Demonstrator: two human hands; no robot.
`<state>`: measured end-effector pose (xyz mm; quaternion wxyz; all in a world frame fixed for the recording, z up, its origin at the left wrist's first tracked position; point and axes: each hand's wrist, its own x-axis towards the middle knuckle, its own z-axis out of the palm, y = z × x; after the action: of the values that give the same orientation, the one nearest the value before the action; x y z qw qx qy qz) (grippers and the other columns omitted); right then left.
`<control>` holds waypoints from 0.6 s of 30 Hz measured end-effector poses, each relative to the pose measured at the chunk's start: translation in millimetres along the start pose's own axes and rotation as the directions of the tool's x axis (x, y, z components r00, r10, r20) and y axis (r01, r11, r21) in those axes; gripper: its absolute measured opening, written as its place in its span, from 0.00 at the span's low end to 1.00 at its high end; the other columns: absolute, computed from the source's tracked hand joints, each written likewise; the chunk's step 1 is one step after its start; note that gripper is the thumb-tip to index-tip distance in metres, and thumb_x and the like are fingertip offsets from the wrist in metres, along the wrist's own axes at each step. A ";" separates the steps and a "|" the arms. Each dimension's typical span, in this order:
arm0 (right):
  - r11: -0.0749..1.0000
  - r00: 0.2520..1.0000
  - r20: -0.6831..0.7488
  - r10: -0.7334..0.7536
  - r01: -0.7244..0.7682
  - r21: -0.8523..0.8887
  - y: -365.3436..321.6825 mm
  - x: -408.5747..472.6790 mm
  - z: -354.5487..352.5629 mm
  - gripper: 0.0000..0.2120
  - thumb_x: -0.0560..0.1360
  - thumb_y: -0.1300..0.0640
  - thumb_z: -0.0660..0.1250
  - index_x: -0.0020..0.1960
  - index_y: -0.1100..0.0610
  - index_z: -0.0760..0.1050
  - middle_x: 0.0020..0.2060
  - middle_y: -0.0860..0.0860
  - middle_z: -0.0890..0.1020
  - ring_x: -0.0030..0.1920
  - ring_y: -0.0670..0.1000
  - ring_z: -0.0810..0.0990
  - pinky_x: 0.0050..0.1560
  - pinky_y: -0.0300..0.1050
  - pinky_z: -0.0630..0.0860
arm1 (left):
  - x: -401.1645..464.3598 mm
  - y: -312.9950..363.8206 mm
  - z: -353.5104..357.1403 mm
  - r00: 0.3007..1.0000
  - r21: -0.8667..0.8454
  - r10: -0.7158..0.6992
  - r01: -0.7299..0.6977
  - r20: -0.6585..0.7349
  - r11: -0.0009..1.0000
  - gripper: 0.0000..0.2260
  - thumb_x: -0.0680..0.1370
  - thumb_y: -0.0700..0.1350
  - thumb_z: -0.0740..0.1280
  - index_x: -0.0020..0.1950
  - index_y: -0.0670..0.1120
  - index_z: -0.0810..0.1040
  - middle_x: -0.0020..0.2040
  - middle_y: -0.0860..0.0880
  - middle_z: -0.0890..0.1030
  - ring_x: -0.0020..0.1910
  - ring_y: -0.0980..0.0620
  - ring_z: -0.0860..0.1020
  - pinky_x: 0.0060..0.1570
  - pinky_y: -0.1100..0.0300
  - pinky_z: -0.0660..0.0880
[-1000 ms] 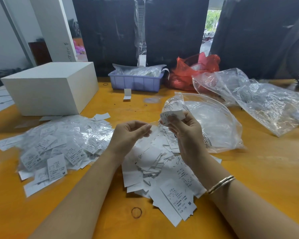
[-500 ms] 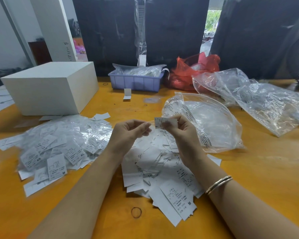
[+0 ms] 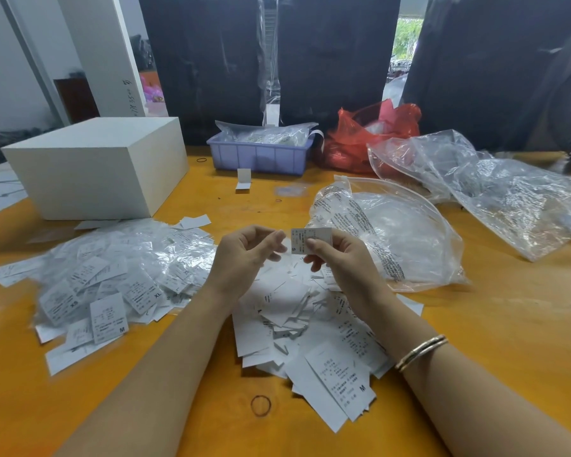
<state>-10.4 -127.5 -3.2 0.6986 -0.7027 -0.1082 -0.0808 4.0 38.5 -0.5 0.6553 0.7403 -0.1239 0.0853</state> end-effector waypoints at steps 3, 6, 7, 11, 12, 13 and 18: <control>0.999 1.000 0.006 -0.007 0.007 0.031 -0.4 -0.9 0.8 0.06 0.76 0.64 0.64 0.51 0.63 0.78 0.37 0.53 0.81 0.34 0.44 0.78 0.35 0.33 0.73 | -0.6 1.2 0.1 1.000 -0.025 -0.005 0.006 0.023 1.000 0.11 0.69 0.53 0.69 0.46 0.48 0.80 0.37 0.55 0.84 0.36 0.59 0.81 0.33 0.71 0.73; 0.999 1.000 0.003 -0.010 0.010 0.031 -0.3 -0.7 0.6 0.05 0.76 0.66 0.64 0.51 0.65 0.77 0.37 0.53 0.81 0.33 0.42 0.79 0.34 0.34 0.73 | -0.1 0.2 0.3 0.999 -0.035 -0.021 0.022 0.040 0.999 0.05 0.72 0.47 0.70 0.45 0.48 0.80 0.37 0.54 0.84 0.37 0.58 0.82 0.34 0.71 0.73; 1.000 1.000 0.007 -0.009 0.009 0.017 0.0 -0.7 0.2 0.05 0.76 0.66 0.64 0.51 0.65 0.77 0.37 0.53 0.81 0.33 0.41 0.79 0.34 0.34 0.73 | 0.0 -0.3 0.0 0.999 -0.043 -0.025 0.027 0.038 0.999 0.02 0.73 0.46 0.70 0.45 0.48 0.81 0.37 0.54 0.84 0.37 0.58 0.82 0.34 0.71 0.73; 1.000 1.000 0.015 -0.016 0.017 -0.014 0.6 -0.7 -0.5 0.03 0.76 0.66 0.64 0.48 0.62 0.77 0.35 0.52 0.80 0.32 0.40 0.78 0.33 0.33 0.73 | -0.5 0.9 -1.2 0.998 -0.098 -0.048 0.051 0.031 0.994 0.05 0.74 0.47 0.69 0.46 0.47 0.81 0.39 0.52 0.85 0.39 0.56 0.83 0.35 0.70 0.74; 1.000 1.000 0.012 -0.023 0.023 -0.013 0.2 -1.0 0.0 0.03 0.76 0.66 0.64 0.48 0.62 0.77 0.35 0.52 0.80 0.32 0.40 0.78 0.34 0.33 0.73 | -0.8 1.1 -1.4 0.998 -0.112 -0.049 0.053 0.032 0.992 0.05 0.74 0.46 0.69 0.46 0.47 0.80 0.40 0.52 0.85 0.40 0.56 0.83 0.36 0.69 0.75; 0.999 0.999 0.000 -0.034 0.034 -0.007 -0.4 -1.1 0.9 0.03 0.76 0.66 0.64 0.48 0.61 0.77 0.35 0.51 0.80 0.32 0.40 0.77 0.34 0.33 0.73 | -1.0 1.3 -1.4 0.998 -0.124 -0.048 0.052 0.033 0.991 0.04 0.73 0.45 0.70 0.46 0.46 0.80 0.40 0.51 0.85 0.40 0.55 0.83 0.36 0.69 0.76; 0.990 0.983 -0.137 -0.124 0.133 0.057 -4.8 0.8 0.9 0.03 0.76 0.64 0.64 0.48 0.63 0.76 0.35 0.52 0.80 0.31 0.41 0.77 0.33 0.32 0.72 | -0.9 2.4 -0.4 0.999 -0.138 -0.030 0.035 0.034 0.990 0.05 0.71 0.42 0.72 0.46 0.46 0.79 0.40 0.50 0.85 0.40 0.55 0.83 0.38 0.68 0.76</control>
<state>-10.9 -126.6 1.6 0.7203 -0.6640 -0.1092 -0.1687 2.5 38.7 1.6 0.7043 0.6962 -0.1278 0.0541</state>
